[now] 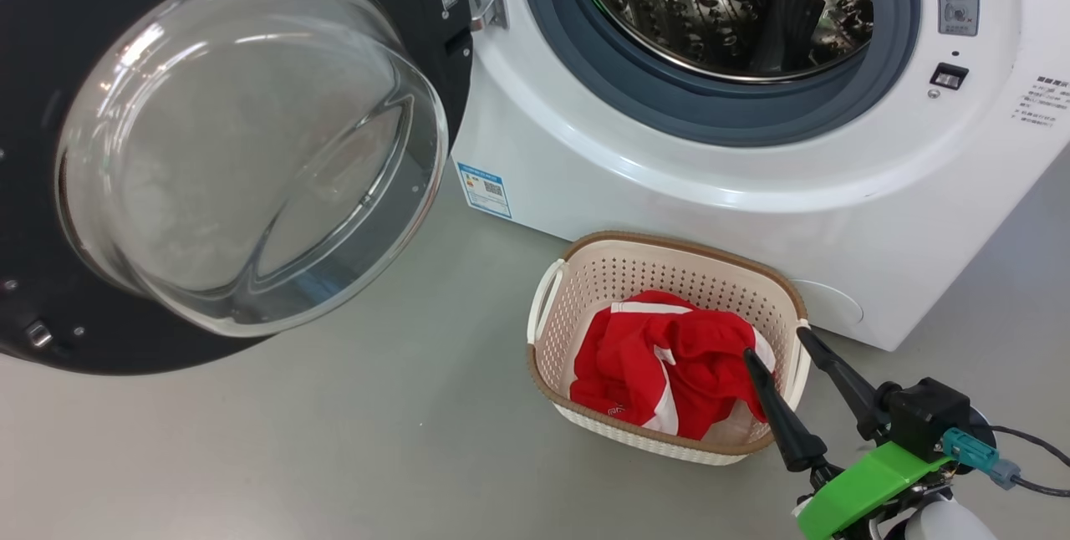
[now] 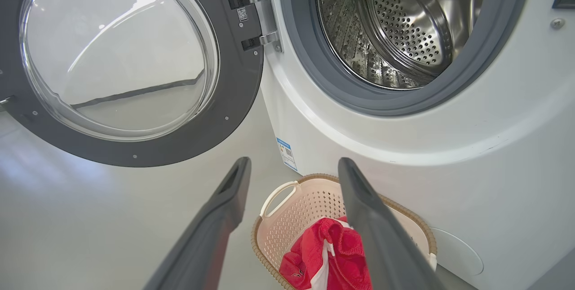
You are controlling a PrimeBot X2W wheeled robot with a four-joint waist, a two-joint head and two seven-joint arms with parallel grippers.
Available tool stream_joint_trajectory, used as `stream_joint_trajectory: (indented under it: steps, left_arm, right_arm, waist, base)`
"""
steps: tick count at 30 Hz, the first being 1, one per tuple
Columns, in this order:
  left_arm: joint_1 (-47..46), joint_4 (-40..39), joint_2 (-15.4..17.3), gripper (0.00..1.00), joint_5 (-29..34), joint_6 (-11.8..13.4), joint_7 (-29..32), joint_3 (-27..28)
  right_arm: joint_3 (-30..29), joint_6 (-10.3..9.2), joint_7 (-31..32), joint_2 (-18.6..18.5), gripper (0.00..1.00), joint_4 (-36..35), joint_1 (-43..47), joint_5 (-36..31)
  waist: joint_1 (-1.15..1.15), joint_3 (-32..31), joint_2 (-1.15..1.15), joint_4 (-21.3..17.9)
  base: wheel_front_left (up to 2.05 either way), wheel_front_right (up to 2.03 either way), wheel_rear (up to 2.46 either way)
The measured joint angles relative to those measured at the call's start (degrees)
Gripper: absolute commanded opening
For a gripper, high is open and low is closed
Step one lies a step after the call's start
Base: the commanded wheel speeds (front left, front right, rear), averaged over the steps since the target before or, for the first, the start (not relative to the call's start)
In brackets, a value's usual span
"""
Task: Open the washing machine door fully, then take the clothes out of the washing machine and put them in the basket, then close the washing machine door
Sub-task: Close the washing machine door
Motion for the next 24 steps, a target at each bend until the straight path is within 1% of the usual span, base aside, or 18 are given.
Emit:
stream_joint_trajectory:
  steps: [2, 6, 9, 12, 16, 18, 24]
  left_arm:
    - [-1.52, 3.27, 1.52, 0.00, -3.00, 0.00, 2.59, -0.37]
    - [-3.99, 9.71, 3.36, 0.00, -7.66, 0.00, 9.24, -1.83]
    - [-5.09, 13.97, 4.58, 0.00, -9.42, 0.00, 14.10, -3.15]
    - [-6.72, 17.36, 4.98, 0.00, -11.47, 0.00, 18.46, -4.19]
    - [-8.25, 20.11, 5.08, 0.00, -12.37, 0.00, 22.58, -5.53]
    - [-8.92, 22.14, 5.09, 0.00, -14.43, 0.00, 25.09, -5.50]
    - [-10.26, 24.77, 6.15, 0.00, -15.00, 0.04, 27.92, -5.37]
  right_arm:
    - [0.04, 0.00, 0.00, -0.10, 1.00, 0.03, -0.20, 0.00]
    - [0.41, 0.00, 0.00, -0.34, 1.00, 0.03, -1.40, 0.00]
    - [0.79, 0.00, 0.00, -0.65, 1.00, 0.09, -2.06, 0.00]
    - [1.02, 0.00, 0.00, -1.29, 1.00, 0.05, -2.58, 0.00]
    - [1.48, 0.00, 0.00, -1.86, 1.00, 0.12, -2.72, 0.00]
    - [1.66, 0.00, 0.00, -1.92, 1.00, 0.18, -3.93, 0.00]
    - [1.68, 0.00, 0.00, -2.16, 1.00, 0.16, -4.77, 0.00]
  waist:
    - [0.00, 0.42, 0.00, -0.15]
    - [0.00, 1.41, 0.00, -0.51]
    - [0.00, 2.26, 0.00, -0.92]
    - [0.00, 3.23, 0.00, -1.29]
    - [0.00, 4.34, 0.00, -1.90]
    - [0.00, 4.96, 0.00, -2.42]
    - [0.00, 5.80, 0.00, -3.23]
  base:
    - [0.00, 0.00, 0.00]
    - [0.00, 0.00, 0.00]
    - [0.00, 0.00, 0.00]
    - [0.00, 0.00, 0.00]
    - [0.00, 0.00, 0.00]
    - [0.00, 0.00, 0.00]
    - [0.00, 0.00, 0.00]
